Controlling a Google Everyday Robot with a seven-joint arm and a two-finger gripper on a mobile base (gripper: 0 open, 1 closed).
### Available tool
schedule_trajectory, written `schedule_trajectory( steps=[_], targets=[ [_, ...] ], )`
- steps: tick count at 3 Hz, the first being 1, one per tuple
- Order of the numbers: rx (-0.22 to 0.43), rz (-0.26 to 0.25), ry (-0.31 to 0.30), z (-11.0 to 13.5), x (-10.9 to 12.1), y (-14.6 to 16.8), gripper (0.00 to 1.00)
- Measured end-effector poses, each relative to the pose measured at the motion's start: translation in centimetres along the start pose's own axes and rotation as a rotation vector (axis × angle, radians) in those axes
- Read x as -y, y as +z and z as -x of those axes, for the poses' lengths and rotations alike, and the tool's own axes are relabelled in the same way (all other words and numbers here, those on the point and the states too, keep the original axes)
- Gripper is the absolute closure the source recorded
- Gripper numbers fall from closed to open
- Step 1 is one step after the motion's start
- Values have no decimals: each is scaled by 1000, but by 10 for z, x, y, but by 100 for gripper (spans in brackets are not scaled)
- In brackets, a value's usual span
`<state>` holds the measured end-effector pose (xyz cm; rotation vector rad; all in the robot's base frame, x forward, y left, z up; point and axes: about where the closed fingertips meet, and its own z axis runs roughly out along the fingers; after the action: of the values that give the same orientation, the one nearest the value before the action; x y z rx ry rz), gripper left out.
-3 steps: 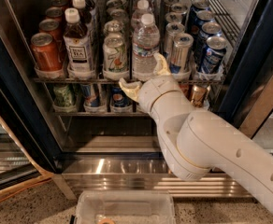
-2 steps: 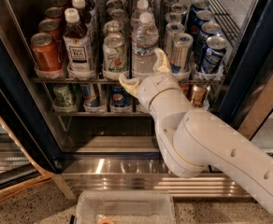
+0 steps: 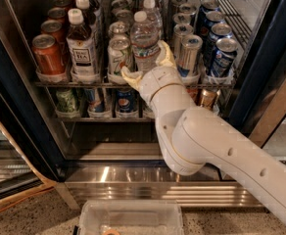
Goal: Pick water bottle from top shelf of fridge
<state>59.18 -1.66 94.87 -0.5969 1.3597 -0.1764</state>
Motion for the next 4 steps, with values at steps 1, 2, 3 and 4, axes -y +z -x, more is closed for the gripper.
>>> schedule_trajectory(
  steps=[1, 2, 3, 4],
  targets=[
    [-1, -34, -20, -2, 3, 8, 33],
    [-3, -42, -25, -1, 5, 8, 33],
    [-34, -104, -107, -11, 32, 9, 35],
    [-42, -118, -132, -11, 39, 10, 41]
  ],
)
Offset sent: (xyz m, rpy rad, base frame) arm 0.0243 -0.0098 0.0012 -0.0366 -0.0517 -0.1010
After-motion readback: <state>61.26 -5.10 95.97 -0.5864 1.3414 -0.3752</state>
